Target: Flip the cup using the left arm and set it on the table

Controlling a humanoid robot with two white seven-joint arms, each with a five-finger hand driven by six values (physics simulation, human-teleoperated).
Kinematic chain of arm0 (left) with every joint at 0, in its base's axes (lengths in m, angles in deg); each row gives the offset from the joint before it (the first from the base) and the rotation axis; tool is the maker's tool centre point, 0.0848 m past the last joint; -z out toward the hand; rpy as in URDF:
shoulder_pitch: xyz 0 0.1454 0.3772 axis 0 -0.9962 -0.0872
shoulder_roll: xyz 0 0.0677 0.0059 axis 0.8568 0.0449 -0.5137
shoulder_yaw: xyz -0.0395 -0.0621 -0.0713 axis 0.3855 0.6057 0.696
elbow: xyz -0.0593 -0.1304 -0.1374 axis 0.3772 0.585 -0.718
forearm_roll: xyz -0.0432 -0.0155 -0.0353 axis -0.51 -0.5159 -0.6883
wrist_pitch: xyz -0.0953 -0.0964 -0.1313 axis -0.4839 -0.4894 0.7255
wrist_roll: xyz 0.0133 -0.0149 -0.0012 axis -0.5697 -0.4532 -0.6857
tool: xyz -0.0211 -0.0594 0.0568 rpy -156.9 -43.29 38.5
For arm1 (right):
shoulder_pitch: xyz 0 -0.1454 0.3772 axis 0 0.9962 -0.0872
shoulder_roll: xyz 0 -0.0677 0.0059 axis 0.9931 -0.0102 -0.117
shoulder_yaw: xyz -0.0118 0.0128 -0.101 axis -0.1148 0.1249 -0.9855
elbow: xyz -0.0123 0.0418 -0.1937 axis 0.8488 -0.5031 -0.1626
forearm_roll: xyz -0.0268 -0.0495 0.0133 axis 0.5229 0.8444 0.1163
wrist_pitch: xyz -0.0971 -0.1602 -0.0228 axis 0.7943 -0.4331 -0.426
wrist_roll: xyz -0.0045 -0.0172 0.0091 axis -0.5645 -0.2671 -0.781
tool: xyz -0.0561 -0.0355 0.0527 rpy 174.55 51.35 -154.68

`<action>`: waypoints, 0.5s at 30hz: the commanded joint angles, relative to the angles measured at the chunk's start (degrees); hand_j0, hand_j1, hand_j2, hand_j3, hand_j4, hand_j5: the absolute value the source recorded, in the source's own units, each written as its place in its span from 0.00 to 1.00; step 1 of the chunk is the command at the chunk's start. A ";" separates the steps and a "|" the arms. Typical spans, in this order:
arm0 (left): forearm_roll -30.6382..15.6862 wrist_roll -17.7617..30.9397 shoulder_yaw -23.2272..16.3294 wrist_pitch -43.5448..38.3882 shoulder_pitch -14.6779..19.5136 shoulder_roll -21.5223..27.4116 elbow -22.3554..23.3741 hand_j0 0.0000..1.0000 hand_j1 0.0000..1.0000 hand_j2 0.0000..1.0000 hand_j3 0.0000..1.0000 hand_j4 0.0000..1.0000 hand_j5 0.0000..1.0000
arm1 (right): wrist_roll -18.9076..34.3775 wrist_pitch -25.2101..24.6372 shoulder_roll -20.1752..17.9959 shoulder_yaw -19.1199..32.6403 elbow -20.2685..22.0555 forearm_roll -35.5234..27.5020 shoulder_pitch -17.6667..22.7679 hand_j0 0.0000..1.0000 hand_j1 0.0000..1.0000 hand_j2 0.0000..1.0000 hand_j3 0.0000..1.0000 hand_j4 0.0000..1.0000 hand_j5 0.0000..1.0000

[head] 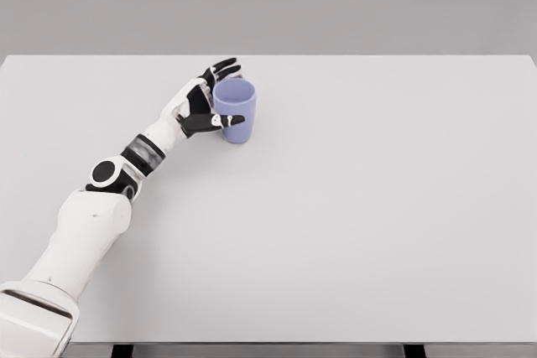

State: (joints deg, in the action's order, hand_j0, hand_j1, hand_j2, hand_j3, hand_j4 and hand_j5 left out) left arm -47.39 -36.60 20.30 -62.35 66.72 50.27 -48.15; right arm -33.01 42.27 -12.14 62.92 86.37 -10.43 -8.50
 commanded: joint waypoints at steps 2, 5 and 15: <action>-0.30 0.01 0.04 1.92 -0.26 0.13 -0.22 1.00 1.00 1.00 1.00 1.00 1.00 | 0.01 0.00 0.00 0.01 0.01 -0.01 0.00 1.00 1.00 1.00 1.00 1.00 1.00; -0.38 0.01 0.04 4.82 -1.05 0.39 -1.10 1.00 1.00 1.00 1.00 1.00 1.00 | 0.01 0.00 0.00 0.01 0.01 -0.01 0.00 1.00 1.00 1.00 1.00 1.00 1.00; -0.65 0.01 0.04 8.69 -2.37 1.63 -3.56 1.00 1.00 1.00 1.00 1.00 1.00 | 0.01 0.00 0.00 0.01 -0.07 -0.01 0.00 1.00 1.00 1.00 1.00 1.00 1.00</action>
State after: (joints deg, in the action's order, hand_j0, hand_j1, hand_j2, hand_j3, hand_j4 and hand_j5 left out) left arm -47.66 -36.60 20.29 -54.57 64.35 51.70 -51.39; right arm -33.00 42.27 -12.14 62.93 86.35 -10.43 -8.50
